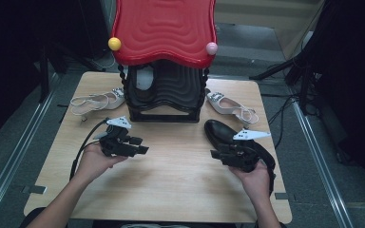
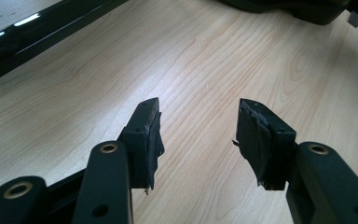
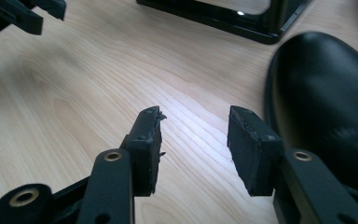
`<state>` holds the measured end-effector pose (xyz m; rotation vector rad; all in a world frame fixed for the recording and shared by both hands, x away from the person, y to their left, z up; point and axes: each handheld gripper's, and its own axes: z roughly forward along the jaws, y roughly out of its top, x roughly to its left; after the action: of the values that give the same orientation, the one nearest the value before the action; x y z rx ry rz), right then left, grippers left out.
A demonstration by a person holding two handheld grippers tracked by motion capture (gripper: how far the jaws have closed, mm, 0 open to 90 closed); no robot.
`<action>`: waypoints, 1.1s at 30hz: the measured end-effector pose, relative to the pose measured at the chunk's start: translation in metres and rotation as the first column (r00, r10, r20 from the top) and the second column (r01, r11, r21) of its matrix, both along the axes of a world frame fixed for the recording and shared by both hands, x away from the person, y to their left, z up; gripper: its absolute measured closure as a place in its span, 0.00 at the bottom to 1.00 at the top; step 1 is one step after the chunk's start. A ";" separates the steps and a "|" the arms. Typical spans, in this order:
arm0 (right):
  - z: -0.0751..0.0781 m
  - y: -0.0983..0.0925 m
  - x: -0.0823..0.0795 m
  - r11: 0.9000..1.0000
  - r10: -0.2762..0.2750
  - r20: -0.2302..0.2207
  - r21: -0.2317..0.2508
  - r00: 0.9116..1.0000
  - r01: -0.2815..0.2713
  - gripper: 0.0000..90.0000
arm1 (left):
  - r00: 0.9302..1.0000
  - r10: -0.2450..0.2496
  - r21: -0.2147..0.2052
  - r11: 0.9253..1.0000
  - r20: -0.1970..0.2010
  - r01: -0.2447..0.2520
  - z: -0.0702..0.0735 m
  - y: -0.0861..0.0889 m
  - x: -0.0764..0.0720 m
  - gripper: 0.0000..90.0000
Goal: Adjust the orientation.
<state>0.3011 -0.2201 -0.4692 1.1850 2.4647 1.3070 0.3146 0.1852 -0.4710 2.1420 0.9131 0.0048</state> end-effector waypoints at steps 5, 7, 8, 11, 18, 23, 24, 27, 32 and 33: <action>0.002 -0.017 -0.007 0.998 -0.056 0.005 -0.005 0.998 0.056 0.62 | 1.000 -0.017 -0.006 1.000 0.001 0.017 0.001 -0.004 0.005 0.56; 0.003 -0.023 -0.010 0.997 -0.076 0.005 -0.006 0.997 0.076 0.62 | 1.000 -0.023 -0.008 1.000 0.000 0.023 0.001 -0.004 0.007 0.56; 0.004 -0.026 -0.012 0.996 -0.087 0.009 -0.008 0.996 0.087 0.62 | 1.000 -0.019 -0.005 1.000 -0.002 0.019 0.000 -0.005 0.008 0.56; 0.004 -0.037 -0.014 0.993 -0.114 0.005 -0.009 0.993 0.114 0.62 | 1.000 -0.021 -0.011 1.000 -0.015 0.021 -0.001 -0.005 0.010 0.55; 0.005 -0.056 -0.021 0.990 -0.140 -0.003 0.009 0.990 0.140 0.65 | 0.999 -0.043 -0.010 0.999 -0.011 0.043 -0.001 -0.012 0.015 0.54; 0.013 -0.066 -0.029 0.985 -0.171 -0.007 -0.002 0.985 0.171 0.67 | 0.999 -0.043 0.000 0.999 -0.018 0.043 -0.004 -0.012 0.018 0.54; 0.014 -0.068 -0.031 0.984 -0.178 -0.012 -0.009 0.984 0.178 0.67 | 0.999 -0.042 -0.002 0.999 -0.019 0.042 -0.004 -0.011 0.018 0.54; 0.016 -0.075 -0.036 0.977 -0.207 0.001 -0.052 0.978 0.207 0.67 | 0.999 -0.038 -0.002 0.999 -0.015 0.038 -0.004 -0.010 0.019 0.54; 0.008 -0.083 -0.033 0.967 -0.247 -0.010 -0.059 0.969 0.246 0.65 | 1.000 -0.027 -0.017 1.000 -0.013 0.026 -0.003 -0.009 0.019 0.54; 0.008 -0.083 -0.033 0.967 -0.247 -0.010 -0.059 0.969 0.246 0.65 | 1.000 -0.027 -0.017 1.000 -0.013 0.026 -0.003 -0.009 0.019 0.54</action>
<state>0.2684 -0.3036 -0.4610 1.4390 2.2583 1.1550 0.3336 0.1765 -0.4742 2.1408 0.8894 -0.0304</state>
